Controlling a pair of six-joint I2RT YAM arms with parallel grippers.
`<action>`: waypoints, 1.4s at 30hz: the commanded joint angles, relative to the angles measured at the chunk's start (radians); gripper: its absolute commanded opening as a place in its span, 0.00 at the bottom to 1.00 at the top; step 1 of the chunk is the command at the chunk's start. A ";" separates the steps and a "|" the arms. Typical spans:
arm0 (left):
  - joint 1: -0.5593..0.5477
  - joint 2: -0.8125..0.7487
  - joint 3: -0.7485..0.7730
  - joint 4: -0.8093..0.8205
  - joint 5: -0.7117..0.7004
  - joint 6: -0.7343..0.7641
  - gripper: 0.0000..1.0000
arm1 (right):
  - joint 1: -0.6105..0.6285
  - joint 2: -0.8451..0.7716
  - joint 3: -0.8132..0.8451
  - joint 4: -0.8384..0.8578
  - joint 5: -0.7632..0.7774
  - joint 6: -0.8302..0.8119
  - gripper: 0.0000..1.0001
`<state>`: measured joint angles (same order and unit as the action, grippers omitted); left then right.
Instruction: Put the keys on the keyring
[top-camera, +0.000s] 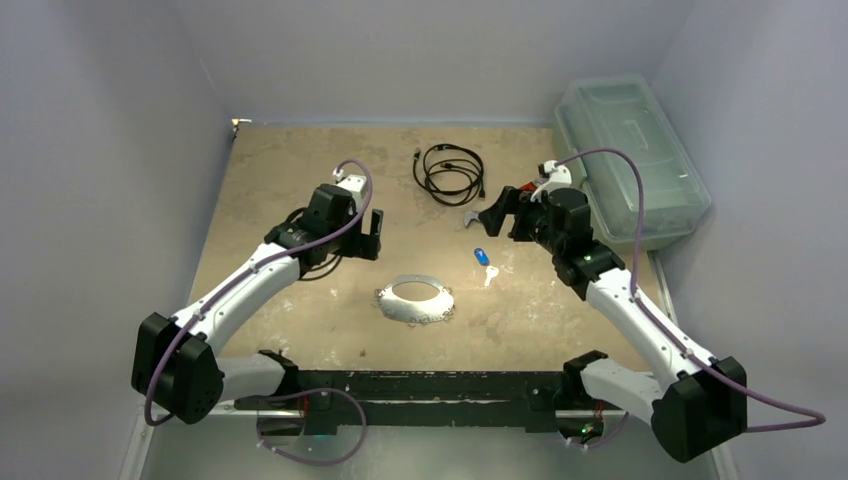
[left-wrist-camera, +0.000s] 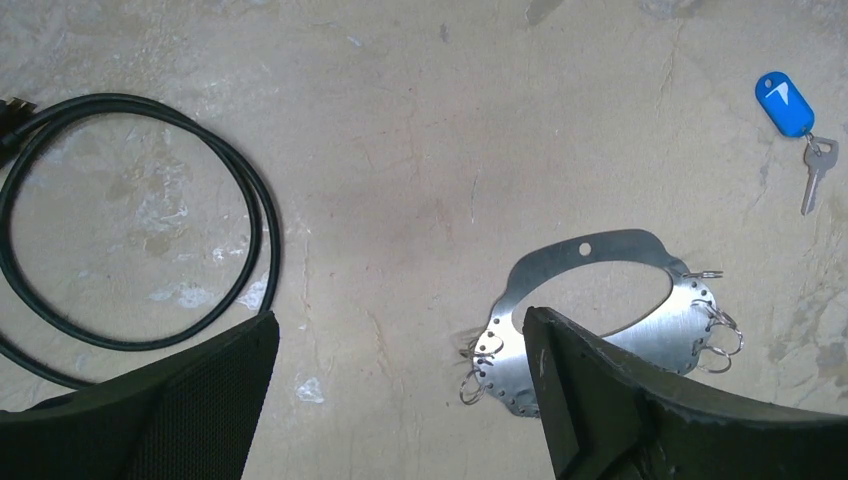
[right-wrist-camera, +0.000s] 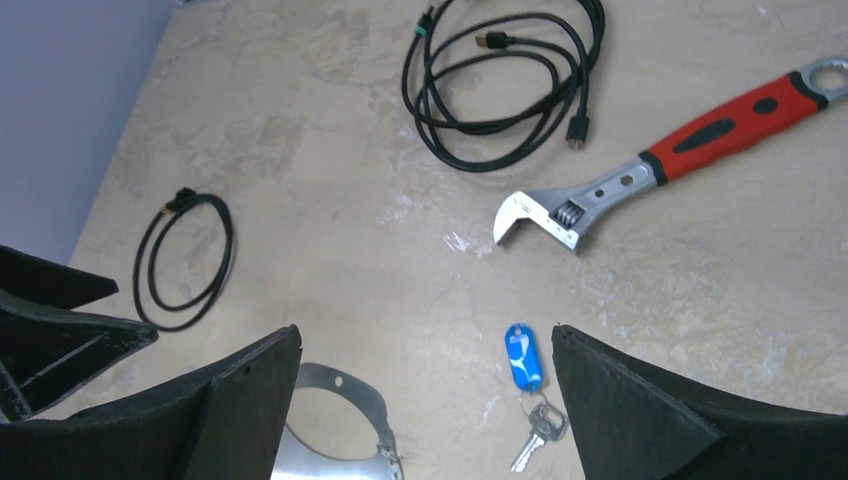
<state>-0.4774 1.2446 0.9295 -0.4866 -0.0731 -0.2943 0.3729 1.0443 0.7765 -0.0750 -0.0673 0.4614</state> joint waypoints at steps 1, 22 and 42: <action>-0.007 0.000 0.023 0.022 -0.031 0.011 0.91 | 0.007 0.021 0.071 -0.085 0.056 0.009 0.99; -0.019 0.016 0.010 0.028 -0.071 0.017 0.94 | 0.255 0.220 0.221 -0.285 0.230 -0.043 0.99; -0.057 0.015 0.031 -0.004 -0.193 0.017 0.94 | 0.416 0.412 0.208 -0.161 -0.010 -0.187 0.93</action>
<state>-0.5266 1.2606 0.9295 -0.4892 -0.2211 -0.2913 0.7589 1.4261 0.9592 -0.2722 -0.0322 0.3168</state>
